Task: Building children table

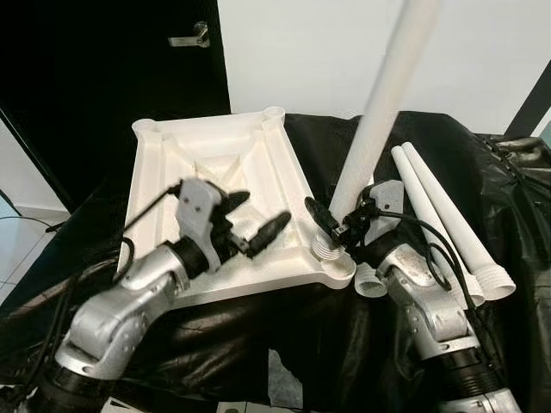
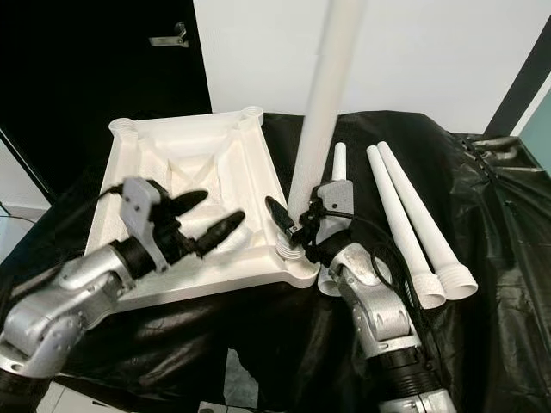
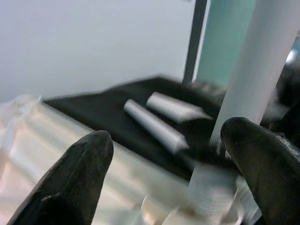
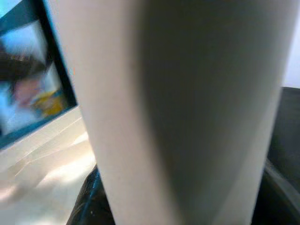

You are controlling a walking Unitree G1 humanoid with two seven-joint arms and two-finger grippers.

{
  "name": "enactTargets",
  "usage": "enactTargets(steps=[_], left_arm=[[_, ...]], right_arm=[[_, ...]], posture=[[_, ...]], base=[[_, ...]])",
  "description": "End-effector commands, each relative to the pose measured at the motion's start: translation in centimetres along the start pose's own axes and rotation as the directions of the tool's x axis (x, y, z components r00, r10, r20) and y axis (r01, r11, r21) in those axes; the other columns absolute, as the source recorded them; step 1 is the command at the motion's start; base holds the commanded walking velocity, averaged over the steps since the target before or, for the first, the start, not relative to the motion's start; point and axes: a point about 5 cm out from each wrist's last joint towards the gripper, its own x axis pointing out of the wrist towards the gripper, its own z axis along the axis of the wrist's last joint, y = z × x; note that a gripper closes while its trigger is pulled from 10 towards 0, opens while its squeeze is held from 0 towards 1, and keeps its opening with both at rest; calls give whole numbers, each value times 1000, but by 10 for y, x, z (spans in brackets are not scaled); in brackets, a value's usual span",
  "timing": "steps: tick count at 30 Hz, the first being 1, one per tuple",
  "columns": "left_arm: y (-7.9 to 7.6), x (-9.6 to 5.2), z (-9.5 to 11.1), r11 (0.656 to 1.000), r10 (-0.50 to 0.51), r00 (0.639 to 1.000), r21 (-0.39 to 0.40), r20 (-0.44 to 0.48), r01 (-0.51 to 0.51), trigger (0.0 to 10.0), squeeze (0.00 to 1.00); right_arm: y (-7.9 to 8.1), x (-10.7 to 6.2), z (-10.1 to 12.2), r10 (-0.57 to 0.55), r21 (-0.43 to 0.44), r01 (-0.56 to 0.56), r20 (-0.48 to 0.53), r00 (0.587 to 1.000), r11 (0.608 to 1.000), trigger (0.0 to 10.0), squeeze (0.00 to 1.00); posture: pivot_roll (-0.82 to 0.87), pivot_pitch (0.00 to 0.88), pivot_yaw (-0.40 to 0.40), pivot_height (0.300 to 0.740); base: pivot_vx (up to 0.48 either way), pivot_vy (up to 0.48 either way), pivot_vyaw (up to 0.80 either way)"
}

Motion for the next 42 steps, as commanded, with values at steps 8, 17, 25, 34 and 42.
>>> enactTargets(steps=[8,17,25,34,42], left_arm=[[-27,-1,20,909,-414,909,-15,52,416,10000,0],[-39,1,20,839,-545,839,-10,-2,545,10000,0],[-47,6,23,773,-634,773,-3,-29,634,10000,0],[-55,13,36,723,-690,723,14,12,690,10000,0],[-56,15,44,693,-719,693,-22,60,721,10000,0]], right_arm=[[0,3,-2,167,-23,-169,-75,983,985,10000,0],[2,5,-2,291,-36,-297,-119,949,954,10000,0],[11,4,0,449,-24,-459,-165,878,888,10000,0],[21,2,3,584,15,-591,-178,792,807,10000,0],[26,1,9,646,23,-653,-173,743,757,10000,0]], posture=[[122,0,-20,740],[119,0,-23,740],[117,0,-23,740],[116,0,-25,740],[113,0,-23,740]], base=[[0,0,0],[0,0,0],[0,0,0],[0,0,0],[0,0,0]])
